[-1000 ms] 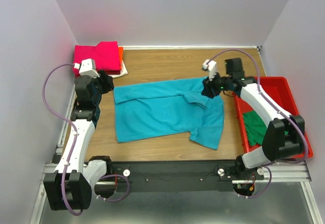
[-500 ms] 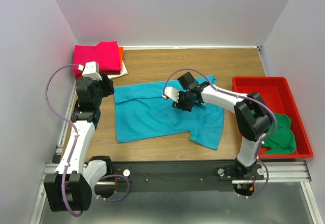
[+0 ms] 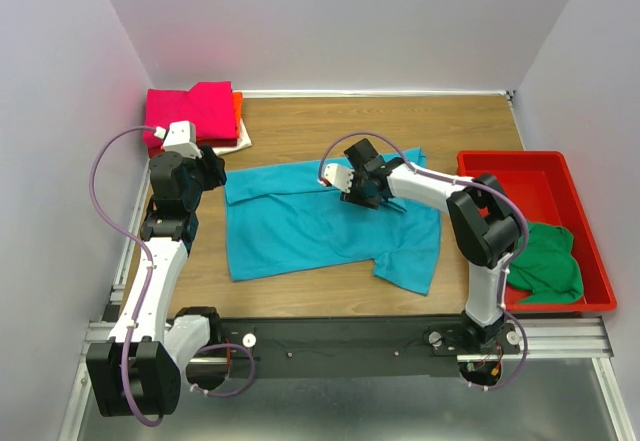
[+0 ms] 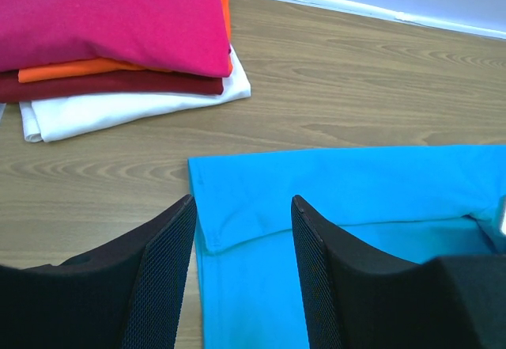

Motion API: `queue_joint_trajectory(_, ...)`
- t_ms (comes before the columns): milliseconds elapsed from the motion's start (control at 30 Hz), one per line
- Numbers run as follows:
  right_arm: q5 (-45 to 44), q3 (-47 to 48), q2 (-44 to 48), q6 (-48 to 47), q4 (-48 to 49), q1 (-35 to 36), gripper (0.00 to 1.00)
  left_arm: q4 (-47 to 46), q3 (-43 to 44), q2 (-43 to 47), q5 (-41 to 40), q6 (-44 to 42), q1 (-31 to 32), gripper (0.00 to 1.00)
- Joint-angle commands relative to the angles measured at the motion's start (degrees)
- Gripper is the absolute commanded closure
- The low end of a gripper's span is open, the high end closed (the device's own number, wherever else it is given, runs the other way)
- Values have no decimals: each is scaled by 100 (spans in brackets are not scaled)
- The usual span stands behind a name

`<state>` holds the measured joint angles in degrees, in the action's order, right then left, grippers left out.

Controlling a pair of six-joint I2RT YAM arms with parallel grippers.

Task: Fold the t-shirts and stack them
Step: Fold the tshirt

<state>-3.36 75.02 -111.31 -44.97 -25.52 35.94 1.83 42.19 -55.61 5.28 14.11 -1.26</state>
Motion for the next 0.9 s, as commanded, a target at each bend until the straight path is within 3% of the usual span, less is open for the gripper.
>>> queue_joint_trajectory(0,-473,241,-216,146,100,0,49,-130,-10,33,149,-75,20,41)
queue_joint_trajectory(133,-640,320,-286,182,117,-26,53,-130,-1,16,149,-66,20,41)
queue_joint_trajectory(267,-649,381,-251,234,144,-44,73,-121,-1,-11,158,-66,20,41)
queue_joint_trajectory(400,-526,452,-146,348,135,-52,81,-130,-9,7,149,-66,20,41)
queue_joint_trajectory(633,300,636,162,937,100,-324,86,-130,-1,-20,158,-57,20,41)
queue_joint_trajectory(867,1757,847,127,1061,-471,-483,84,-130,-10,-37,158,-57,20,41)
